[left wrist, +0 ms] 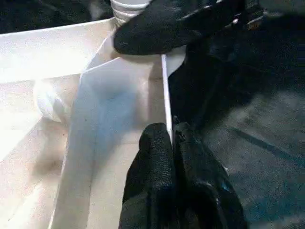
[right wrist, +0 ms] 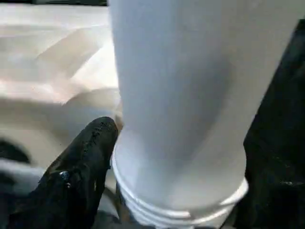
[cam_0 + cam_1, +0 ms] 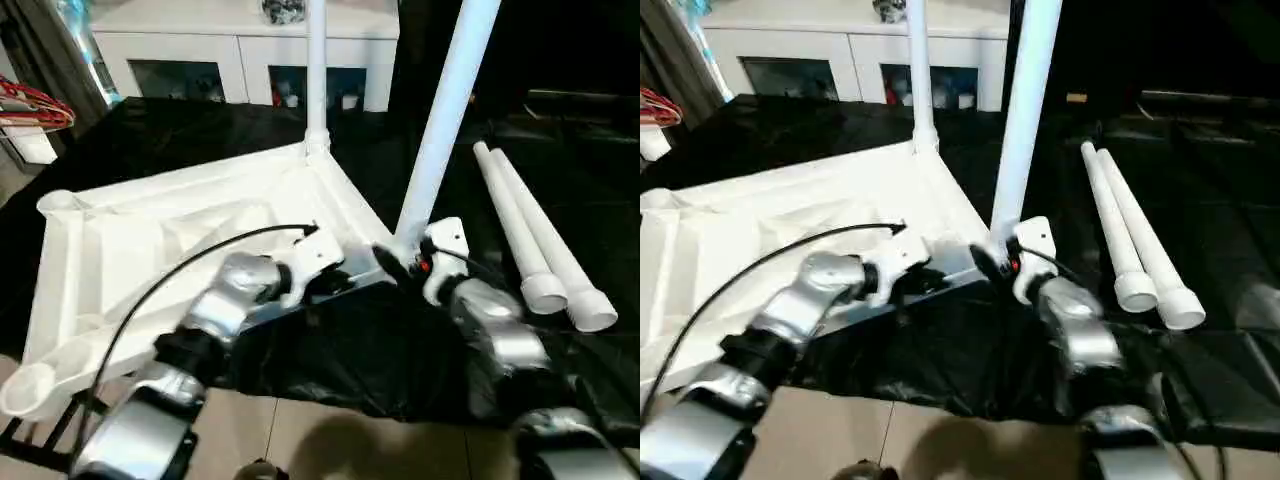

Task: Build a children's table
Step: Rotate leg to tighten

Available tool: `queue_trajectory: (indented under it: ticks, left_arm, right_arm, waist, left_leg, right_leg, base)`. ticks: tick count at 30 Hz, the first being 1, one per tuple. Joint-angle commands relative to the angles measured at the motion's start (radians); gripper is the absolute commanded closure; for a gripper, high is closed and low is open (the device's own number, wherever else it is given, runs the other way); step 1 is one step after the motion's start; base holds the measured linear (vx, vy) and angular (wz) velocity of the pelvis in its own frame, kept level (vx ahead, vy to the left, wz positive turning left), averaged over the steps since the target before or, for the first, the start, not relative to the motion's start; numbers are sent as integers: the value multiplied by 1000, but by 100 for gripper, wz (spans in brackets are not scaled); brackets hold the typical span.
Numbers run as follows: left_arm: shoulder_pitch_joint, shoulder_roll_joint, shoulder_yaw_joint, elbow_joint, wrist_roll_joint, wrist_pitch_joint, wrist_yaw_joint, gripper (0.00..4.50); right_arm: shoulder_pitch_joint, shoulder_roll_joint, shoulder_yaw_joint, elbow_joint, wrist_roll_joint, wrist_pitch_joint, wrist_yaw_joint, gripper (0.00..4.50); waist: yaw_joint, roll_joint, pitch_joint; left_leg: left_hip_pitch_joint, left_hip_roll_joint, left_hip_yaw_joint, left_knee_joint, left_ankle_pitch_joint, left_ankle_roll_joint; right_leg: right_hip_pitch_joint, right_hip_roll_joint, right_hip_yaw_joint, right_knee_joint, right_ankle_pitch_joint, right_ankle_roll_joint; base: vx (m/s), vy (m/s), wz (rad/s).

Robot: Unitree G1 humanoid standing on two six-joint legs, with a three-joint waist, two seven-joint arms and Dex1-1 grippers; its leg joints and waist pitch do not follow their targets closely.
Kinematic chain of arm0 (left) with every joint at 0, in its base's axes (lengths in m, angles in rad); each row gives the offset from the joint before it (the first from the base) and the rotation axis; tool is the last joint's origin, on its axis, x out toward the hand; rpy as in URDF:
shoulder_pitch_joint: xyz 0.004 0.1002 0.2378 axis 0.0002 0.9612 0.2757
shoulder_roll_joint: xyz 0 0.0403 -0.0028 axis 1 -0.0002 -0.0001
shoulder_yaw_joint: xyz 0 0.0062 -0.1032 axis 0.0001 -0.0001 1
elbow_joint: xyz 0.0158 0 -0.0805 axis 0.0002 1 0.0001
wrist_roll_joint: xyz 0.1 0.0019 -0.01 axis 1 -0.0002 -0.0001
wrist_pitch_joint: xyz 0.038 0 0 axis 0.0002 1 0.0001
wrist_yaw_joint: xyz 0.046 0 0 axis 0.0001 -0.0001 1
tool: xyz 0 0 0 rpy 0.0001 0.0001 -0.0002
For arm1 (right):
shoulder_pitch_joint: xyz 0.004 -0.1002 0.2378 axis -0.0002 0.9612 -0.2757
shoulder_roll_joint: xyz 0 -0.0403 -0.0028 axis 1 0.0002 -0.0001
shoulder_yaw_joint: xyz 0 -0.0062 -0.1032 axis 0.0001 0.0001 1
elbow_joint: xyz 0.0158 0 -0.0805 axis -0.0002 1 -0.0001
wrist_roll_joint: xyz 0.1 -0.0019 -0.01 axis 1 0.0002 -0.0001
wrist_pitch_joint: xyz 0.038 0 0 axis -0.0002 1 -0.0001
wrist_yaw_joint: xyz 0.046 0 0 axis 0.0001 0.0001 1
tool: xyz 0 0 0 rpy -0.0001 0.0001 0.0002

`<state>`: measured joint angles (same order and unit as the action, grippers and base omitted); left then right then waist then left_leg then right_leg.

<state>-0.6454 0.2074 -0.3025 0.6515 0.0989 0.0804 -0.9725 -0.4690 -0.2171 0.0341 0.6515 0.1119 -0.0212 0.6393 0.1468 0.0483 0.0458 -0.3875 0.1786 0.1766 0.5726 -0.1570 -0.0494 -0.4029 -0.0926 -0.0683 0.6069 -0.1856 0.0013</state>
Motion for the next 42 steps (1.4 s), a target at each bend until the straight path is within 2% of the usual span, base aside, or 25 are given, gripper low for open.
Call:
queue_trajectory:
  ticks: [1,4,6,9,12,13,15,16,18,20,21,24,28,31,33,34,37,40,41,42]
  left_arm:
    - [12,10,-46,-46,-28,-43,-114,450]
    - [14,25,-50,-44,-32,-58,-151,450]
    - [17,65,-54,-44,-52,-72,-240,450]
    - [13,95,-53,-39,-68,-78,-308,450]
    - [8,104,-51,-36,-73,-82,-332,450]
    - [0,115,-53,-26,-73,-91,-359,450]
    - [-11,123,-57,-8,-68,-105,-380,450]
    - [-11,123,-57,-8,-68,-105,-380,450]
    - [-19,127,-58,6,-64,-115,-392,450]
    - [-27,133,-61,19,-66,-118,-414,450]
    - [-28,134,-61,22,-66,-119,-417,450]
    - [-30,137,-60,28,-62,-126,-414,450]
    - [-27,125,-50,29,-67,-120,-403,450]
    - [-25,104,-37,29,-74,-106,-369,450]
    - [-34,75,-22,36,-67,-80,-298,450]
    - [-34,75,-22,36,-67,-80,-298,450]
    - [-63,9,-2,59,-39,-23,-133,450]
    - [-71,-32,-2,59,-19,14,-50,450]
    - [-73,-47,0,61,-13,25,-21,450]
    - [-74,-57,1,62,-10,32,-6,450]
  right_arm:
    - [51,-21,121,-83,2,23,192,87]
    - [67,-46,135,-111,2,22,247,87]
    - [97,-101,148,-179,31,37,348,87]
    - [120,-146,154,-249,67,57,436,87]
    - [130,-165,162,-282,80,74,476,87]
    - [142,-189,178,-315,91,98,529,87]
    - [150,-205,193,-337,92,106,568,87]
    - [150,-205,193,-337,92,106,568,103]
    - [155,-212,201,-355,103,125,590,103]
    - [159,-221,215,-371,107,142,613,117]
    - [161,-221,218,-373,105,142,615,137]
    - [164,-219,222,-380,103,148,615,148]
    - [170,-194,208,-381,114,173,580,169]
    - [165,-153,182,-349,106,175,505,173]
    - [142,-92,141,-288,86,177,367,175]
    - [142,-92,141,-288,86,177,367,175]
    - [92,8,74,-161,51,158,123,175]
    - [63,63,44,-91,39,147,-7,175]
    - [49,83,33,-65,35,153,-55,175]
    - [42,94,27,-52,32,153,-78,175]
  waist:
    - [7,-14,-68]
    - [10,-11,-67]
    - [14,-11,-62]
    - [18,-12,-61]
    - [22,-12,-62]
    - [22,-15,-62]
    - [28,-15,-64]
    - [28,-15,-65]
    - [31,-15,-63]
    - [33,-15,-63]
    - [34,-14,-64]
    - [36,-15,-63]
    - [38,-16,-64]
    - [38,-15,-62]
    - [33,-14,-61]
    - [29,-14,-59]
    - [8,-12,-57]
    - [4,-9,-60]
    - [0,-8,-60]
    - [-2,-7,-62]
  left_leg:
    - [9,45,-13,-56,-205,84]
    - [12,50,-13,-57,-218,89]
    - [16,53,-14,-62,-263,76]
    - [18,56,-16,-68,-296,60]
    - [17,55,-16,-67,-288,54]
    - [17,55,-16,-67,-284,56]
    - [16,56,-16,-63,-256,67]
    - [16,55,-15,-62,-251,69]
    - [17,54,-15,-62,-257,67]
    - [17,55,-16,-63,-258,64]
    - [16,56,-17,-64,-260,61]
    - [17,56,-17,-64,-265,54]
    - [16,55,-16,-63,-257,53]
    - [17,54,-17,-64,-265,44]
    - [18,54,-19,-68,-290,26]
    - [18,53,-20,-70,-303,19]
    - [23,50,-24,-75,-349,-18]
    - [25,49,-23,-72,-340,-13]
    - [19,48,-23,-73,-323,-8]
    - [20,47,-22,-72,-315,-7]
  right_leg:
    - [54,-61,38,-66,-84,-227]
    - [50,-61,38,-68,-118,-228]
    - [48,-63,40,-76,-190,-221]
    - [46,-65,43,-78,-245,-209]
    - [47,-66,43,-77,-240,-213]
    - [47,-65,43,-76,-234,-214]
    - [46,-65,43,-73,-200,-218]
    - [46,-65,43,-71,-191,-221]
    - [46,-66,42,-73,-208,-223]
    - [46,-66,43,-74,-223,-217]
    - [45,-67,43,-73,-225,-217]
    - [44,-68,43,-74,-231,-218]
    - [46,-69,43,-72,-226,-217]
    - [42,-69,43,-75,-258,-209]
    - [41,-71,43,-79,-305,-199]
    - [40,-71,43,-80,-321,-197]
    - [38,-72,42,-87,-379,-185]
    - [38,-73,44,-89,-356,-182]
    - [41,-70,43,-86,-318,-187]
    - [41,-68,43,-83,-290,-193]
  base:
    - [0,0,0]
    - [0,0,0]
    - [0,0,0]
    - [0,0,0]
    - [0,0,0]
    - [0,0,0]
    - [0,0,0]
    - [0,0,0]
    - [0,0,0]
    - [0,0,0]
    - [0,0,0]
    - [0,0,0]
    - [0,0,0]
    - [0,0,0]
    - [0,0,0]
    - [0,0,0]
    - [0,0,0]
    - [0,0,0]
    - [0,0,0]
    - [0,0,0]
